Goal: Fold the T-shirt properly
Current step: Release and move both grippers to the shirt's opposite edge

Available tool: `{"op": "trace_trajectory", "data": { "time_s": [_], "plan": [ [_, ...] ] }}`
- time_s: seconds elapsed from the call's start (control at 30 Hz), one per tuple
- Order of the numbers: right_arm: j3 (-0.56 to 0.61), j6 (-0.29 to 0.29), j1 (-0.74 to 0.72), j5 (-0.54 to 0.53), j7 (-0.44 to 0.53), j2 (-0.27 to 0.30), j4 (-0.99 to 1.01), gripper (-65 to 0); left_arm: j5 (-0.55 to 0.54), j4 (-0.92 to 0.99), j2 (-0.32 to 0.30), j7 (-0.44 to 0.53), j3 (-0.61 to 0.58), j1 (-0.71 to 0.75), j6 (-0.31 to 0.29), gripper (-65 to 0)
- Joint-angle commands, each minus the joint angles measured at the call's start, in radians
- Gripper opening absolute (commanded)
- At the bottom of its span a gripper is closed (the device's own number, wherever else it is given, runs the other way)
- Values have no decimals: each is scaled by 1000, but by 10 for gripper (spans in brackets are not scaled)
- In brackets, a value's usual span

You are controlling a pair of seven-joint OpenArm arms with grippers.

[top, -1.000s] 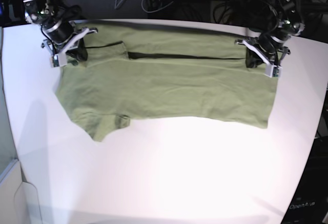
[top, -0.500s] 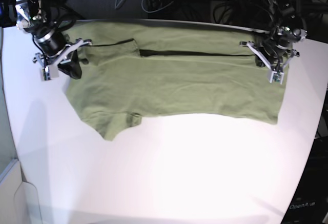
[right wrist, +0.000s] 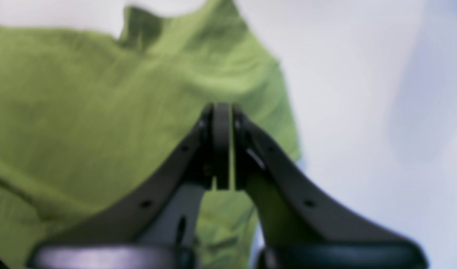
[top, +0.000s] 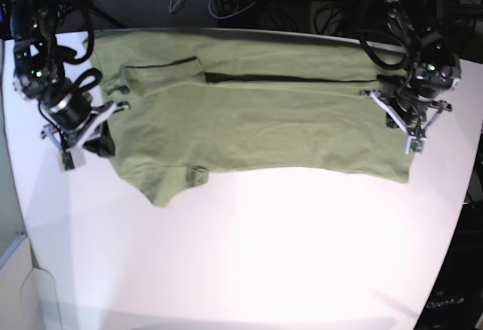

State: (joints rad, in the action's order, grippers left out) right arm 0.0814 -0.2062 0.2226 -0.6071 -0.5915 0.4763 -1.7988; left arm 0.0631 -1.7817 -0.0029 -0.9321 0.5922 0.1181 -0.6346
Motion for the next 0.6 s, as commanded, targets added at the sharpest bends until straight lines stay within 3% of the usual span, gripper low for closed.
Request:
{"op": "trace_trajectory", "data": {
  "time_s": [0.0, 0.1, 0.17, 0.27, 0.4, 0.57],
  "plan": [
    [-7, -28, -48, -7, -2, 12, -12, -572, -13, -47, -9, 6, -1, -21, 3, -623],
    [-5, -80, -164, -7, -95, 9, 24, -428, -13, -94, -16, -57, 4, -71, 3, -614],
    [2, -143, -253, -7, -138, -11, 92, -326, -4, -94, -30, -91, 5, -114, 5, -559],
    [18, -195, -357, -7, -152, -27, 216, -239, -4, -56, -53, -100, 5, -150, 8, -454],
    [99, -200, -473, -7, -144, -44, 376, -192, -6, -7, -76, -97, 4, -177, 6, -366],
    [208, -201, -555, -7, -86, -80, 523, -189, -3, 76, -95, -87, 2, -228, 6, -364]
  ]
}}
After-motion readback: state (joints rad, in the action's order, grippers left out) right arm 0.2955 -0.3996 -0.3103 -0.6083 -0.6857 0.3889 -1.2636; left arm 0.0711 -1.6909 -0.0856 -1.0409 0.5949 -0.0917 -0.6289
